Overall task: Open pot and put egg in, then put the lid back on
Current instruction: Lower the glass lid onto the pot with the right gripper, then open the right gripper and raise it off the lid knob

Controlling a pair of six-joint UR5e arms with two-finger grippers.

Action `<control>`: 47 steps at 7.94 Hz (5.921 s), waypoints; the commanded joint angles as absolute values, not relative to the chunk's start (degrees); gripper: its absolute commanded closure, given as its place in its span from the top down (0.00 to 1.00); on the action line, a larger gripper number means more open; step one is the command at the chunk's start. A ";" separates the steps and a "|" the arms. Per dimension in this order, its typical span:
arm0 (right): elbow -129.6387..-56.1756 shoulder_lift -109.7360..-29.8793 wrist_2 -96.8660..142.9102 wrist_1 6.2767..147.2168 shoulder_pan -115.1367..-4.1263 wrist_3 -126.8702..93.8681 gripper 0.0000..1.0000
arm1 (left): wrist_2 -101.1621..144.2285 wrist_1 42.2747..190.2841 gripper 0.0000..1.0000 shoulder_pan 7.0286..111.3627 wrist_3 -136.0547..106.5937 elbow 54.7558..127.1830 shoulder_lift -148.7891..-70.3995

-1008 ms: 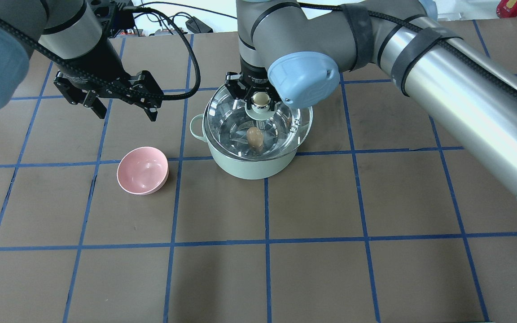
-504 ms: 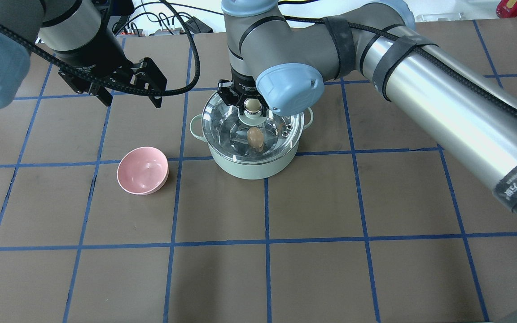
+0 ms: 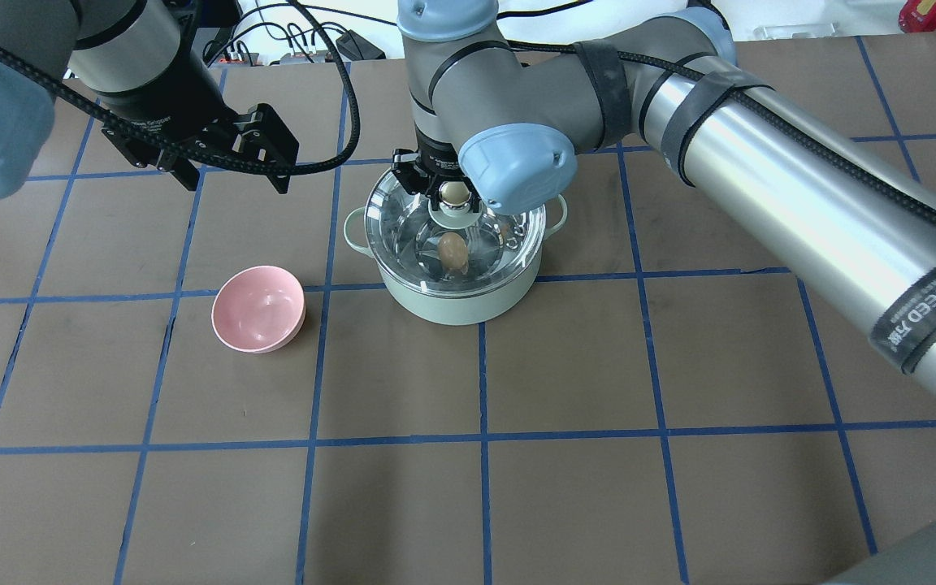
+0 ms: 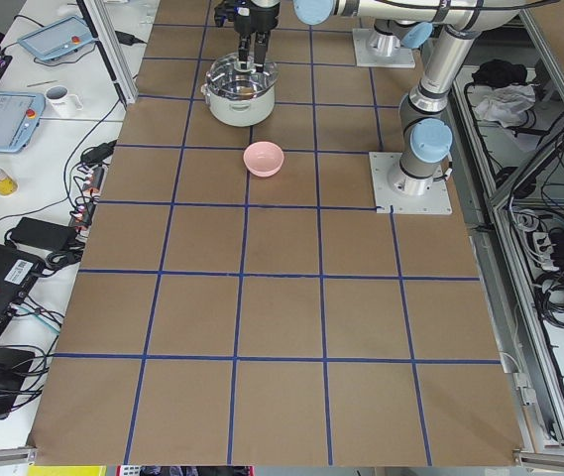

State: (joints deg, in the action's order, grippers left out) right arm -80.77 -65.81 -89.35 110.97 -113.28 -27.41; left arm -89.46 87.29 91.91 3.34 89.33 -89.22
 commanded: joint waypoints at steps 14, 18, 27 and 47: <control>-80.60 -64.34 -90.79 113.99 -113.29 -24.17 0.00 | -89.12 87.28 1.00 91.93 3.34 89.47 -89.21; -81.03 -64.34 -90.79 114.08 -113.29 -24.34 0.00 | -89.12 87.28 1.00 91.93 3.34 89.47 -89.21; -81.30 -64.07 -90.44 116.46 -113.29 -23.12 0.00 | -89.12 87.28 1.00 92.02 3.34 89.56 -89.30; -81.74 -83.04 -90.97 93.37 -95.32 -12.77 1.00 | -88.95 86.22 1.00 92.20 3.52 89.47 -89.74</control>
